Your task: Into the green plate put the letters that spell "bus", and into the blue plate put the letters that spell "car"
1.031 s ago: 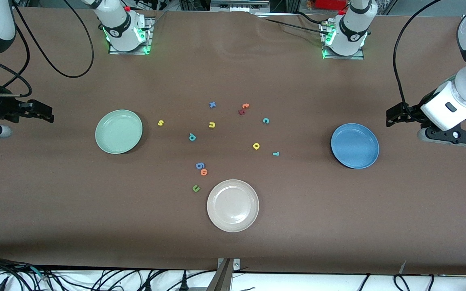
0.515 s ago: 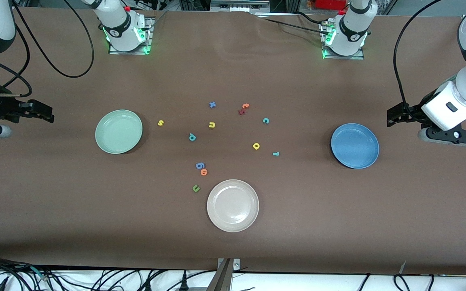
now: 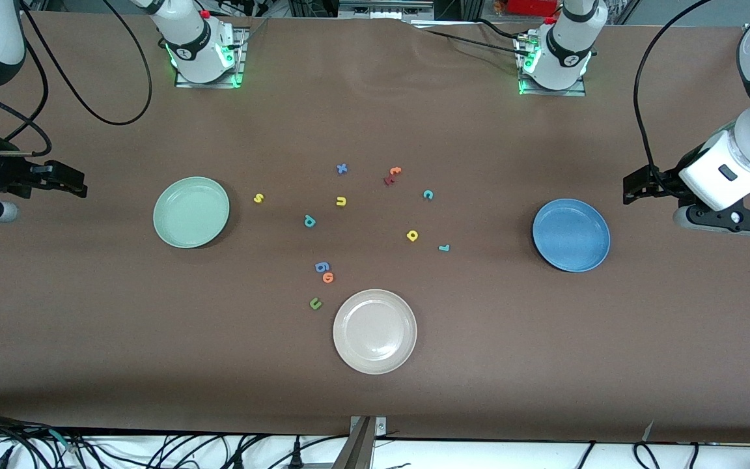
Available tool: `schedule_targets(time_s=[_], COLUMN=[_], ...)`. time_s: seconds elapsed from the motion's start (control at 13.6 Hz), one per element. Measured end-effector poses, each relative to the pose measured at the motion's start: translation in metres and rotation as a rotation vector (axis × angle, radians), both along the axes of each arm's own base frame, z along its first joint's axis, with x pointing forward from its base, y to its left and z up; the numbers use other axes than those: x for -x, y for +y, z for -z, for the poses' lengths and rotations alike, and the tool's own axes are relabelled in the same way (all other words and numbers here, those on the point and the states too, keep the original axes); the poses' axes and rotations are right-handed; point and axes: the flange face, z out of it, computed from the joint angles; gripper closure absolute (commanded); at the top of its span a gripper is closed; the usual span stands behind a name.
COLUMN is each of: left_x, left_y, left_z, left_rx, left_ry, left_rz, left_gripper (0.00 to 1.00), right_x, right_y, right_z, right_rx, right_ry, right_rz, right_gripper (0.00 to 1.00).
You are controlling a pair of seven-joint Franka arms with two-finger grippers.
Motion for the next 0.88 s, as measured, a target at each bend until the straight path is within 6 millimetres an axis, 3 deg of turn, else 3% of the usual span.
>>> schedule_targets(time_s=[0.88], left_x=[-0.003], left_y=[0.0], left_z=[0.0089], left_rx=[-0.001], left_ry=[0.016], left_rz=[0.0], left_gripper=[0.0], right_x=[0.0], right_y=[0.0], right_z=[0.0001], right_rx=[0.0], right_ry=[0.0], right_rz=[0.0], right_gripper=[0.0])
